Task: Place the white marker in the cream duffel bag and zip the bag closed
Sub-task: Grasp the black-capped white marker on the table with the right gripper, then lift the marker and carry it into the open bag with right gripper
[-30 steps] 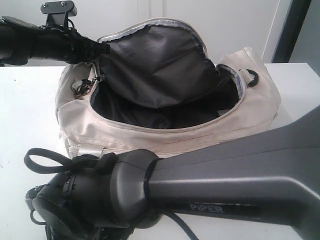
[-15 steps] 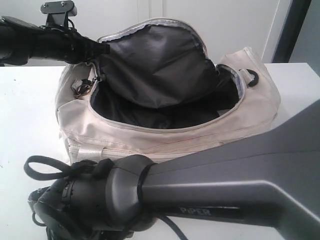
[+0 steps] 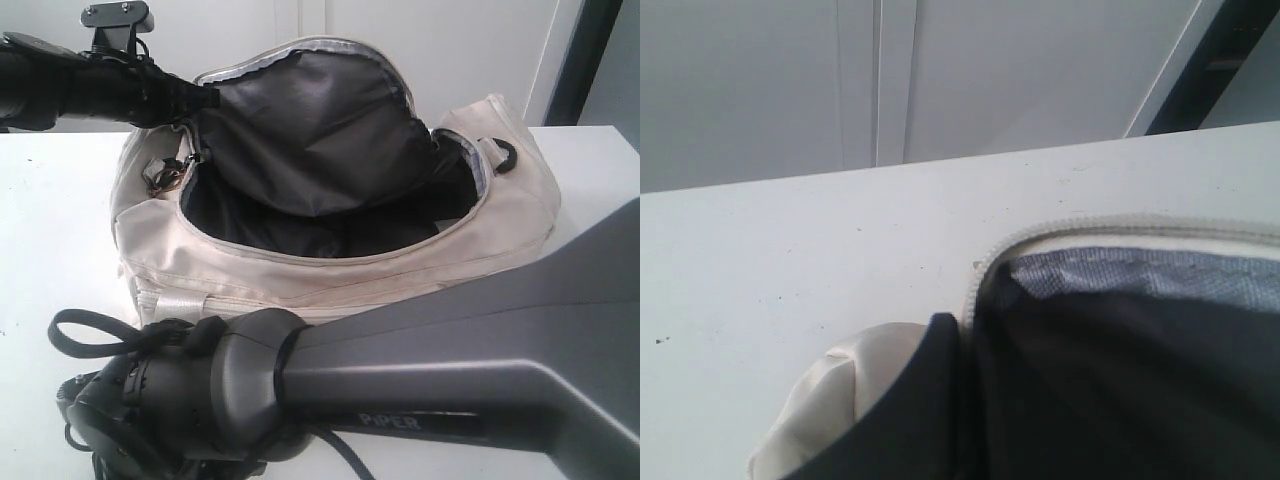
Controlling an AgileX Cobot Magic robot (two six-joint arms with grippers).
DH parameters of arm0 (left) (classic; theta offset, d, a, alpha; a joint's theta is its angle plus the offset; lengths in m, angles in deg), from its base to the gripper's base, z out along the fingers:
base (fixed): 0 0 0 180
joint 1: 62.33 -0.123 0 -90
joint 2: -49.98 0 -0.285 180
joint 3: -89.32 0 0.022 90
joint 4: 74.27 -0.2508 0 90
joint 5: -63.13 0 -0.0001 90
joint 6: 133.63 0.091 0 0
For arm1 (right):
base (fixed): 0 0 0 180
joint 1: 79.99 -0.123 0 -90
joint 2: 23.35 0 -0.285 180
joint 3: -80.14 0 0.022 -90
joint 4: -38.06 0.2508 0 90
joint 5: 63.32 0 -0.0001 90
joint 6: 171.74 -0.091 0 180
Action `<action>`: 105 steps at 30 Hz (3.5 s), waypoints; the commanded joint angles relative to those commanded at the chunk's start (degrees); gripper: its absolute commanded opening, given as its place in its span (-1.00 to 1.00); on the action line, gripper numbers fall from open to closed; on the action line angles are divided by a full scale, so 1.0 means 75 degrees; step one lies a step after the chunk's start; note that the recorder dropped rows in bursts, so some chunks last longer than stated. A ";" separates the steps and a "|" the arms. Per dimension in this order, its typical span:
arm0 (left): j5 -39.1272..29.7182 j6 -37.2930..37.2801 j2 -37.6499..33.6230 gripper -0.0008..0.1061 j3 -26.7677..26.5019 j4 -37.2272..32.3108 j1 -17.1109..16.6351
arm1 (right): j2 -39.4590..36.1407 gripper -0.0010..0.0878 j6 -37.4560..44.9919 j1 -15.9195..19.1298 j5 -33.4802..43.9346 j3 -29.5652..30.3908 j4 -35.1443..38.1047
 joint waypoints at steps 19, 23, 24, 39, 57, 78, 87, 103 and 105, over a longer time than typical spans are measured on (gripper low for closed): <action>0.0000 0.0000 0.0000 -0.99 0.0000 0.0000 0.0000 | 0.1510 -0.98 0.0231 0.0000 0.0104 0.0000 -0.0129; 0.0000 0.0000 0.0000 -0.99 0.0000 0.0000 0.0000 | 0.1700 -0.98 0.0231 0.0000 0.0189 0.0000 -0.0273; 0.0000 0.0000 0.0000 -0.99 0.0000 0.0000 0.0000 | 0.1727 -0.98 0.0231 0.0000 0.0205 0.0000 -0.0286; 0.0000 0.0000 0.0000 -0.99 0.0000 0.0000 0.0000 | 0.3057 -0.98 0.0231 0.0255 0.0320 0.0000 -0.0946; 0.0000 0.0000 0.0000 -0.99 0.0000 0.0000 0.0000 | 0.4299 -0.98 0.0171 0.1016 0.0822 0.0000 -0.2329; 0.0000 0.0013 0.0000 -0.99 0.0000 0.0001 0.0000 | 0.4745 -0.98 -0.1049 0.2377 0.1546 0.0000 -0.5753; 0.0000 0.0013 0.0000 -0.99 0.0000 0.0001 0.0000 | 0.4676 -0.98 -0.0236 0.3496 0.0592 0.0000 -0.5297; 0.0000 0.0013 0.0000 -0.99 0.0000 0.0001 0.0000 | 0.3860 -0.98 0.4893 0.4499 -0.0223 0.0000 -0.3395; 0.0000 0.0013 0.0000 -0.99 0.0000 0.0001 0.0000 | 0.3696 -0.98 0.5123 0.4499 -0.0076 0.0000 -0.3160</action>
